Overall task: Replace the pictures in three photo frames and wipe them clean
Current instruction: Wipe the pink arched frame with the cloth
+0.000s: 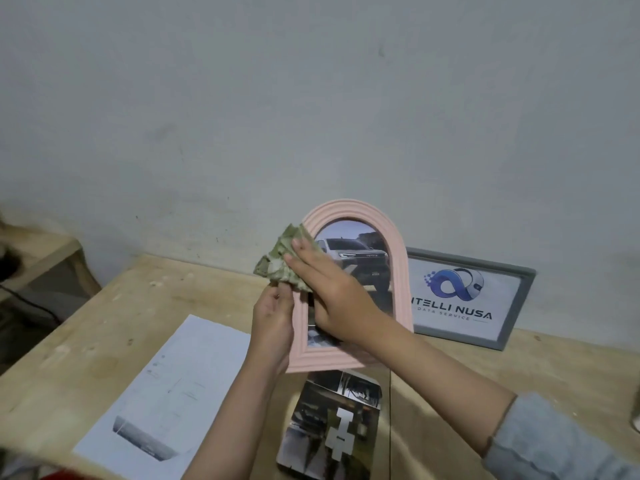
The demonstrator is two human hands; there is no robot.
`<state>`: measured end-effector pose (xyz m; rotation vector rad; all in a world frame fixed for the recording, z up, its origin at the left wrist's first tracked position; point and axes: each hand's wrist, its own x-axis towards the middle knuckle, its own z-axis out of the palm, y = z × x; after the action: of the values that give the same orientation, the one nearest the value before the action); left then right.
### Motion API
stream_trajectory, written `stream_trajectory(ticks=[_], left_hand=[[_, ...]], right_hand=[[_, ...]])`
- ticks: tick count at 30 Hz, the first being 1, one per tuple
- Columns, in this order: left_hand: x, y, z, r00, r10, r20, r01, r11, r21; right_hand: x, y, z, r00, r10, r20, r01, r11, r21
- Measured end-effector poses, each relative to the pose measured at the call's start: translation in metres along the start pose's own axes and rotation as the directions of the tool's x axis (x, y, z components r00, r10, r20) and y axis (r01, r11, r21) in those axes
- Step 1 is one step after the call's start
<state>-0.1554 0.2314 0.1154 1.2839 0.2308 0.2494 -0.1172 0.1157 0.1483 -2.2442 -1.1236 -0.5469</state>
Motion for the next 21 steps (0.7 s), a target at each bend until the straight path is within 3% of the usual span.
stream_trajectory(ticks=[3,6,8,11,16,21], left_hand=[[-0.001,0.004,0.003,1.000,-0.019,0.014,0.020,0.993,-0.116],[-0.007,0.005,0.007,0.991,-0.129,0.038,0.134,0.951,-0.279],[-0.005,0.005,0.006,0.969,-0.244,0.050,0.240,0.861,-0.449],[-0.004,0.007,0.003,0.951,-0.300,0.071,0.283,0.760,-0.585],[-0.002,0.009,-0.003,0.918,-0.344,0.195,0.393,0.743,-0.542],[0.008,-0.005,-0.013,0.947,-0.277,0.163,0.321,0.836,-0.445]], right_hand=[[-0.012,-0.014,0.012,0.995,0.098,-0.011,-0.095,0.986,0.134],[-0.020,-0.018,0.016,0.986,0.165,-0.015,-0.159,0.965,0.208],[-0.027,-0.021,0.014,0.987,0.156,0.033,-0.160,0.963,0.217],[-0.040,-0.025,0.010,0.985,0.114,0.133,-0.141,0.966,0.215],[-0.053,-0.028,-0.003,0.959,0.107,0.263,-0.172,0.957,0.236],[-0.058,-0.025,-0.008,0.913,0.135,0.386,-0.228,0.952,0.206]])
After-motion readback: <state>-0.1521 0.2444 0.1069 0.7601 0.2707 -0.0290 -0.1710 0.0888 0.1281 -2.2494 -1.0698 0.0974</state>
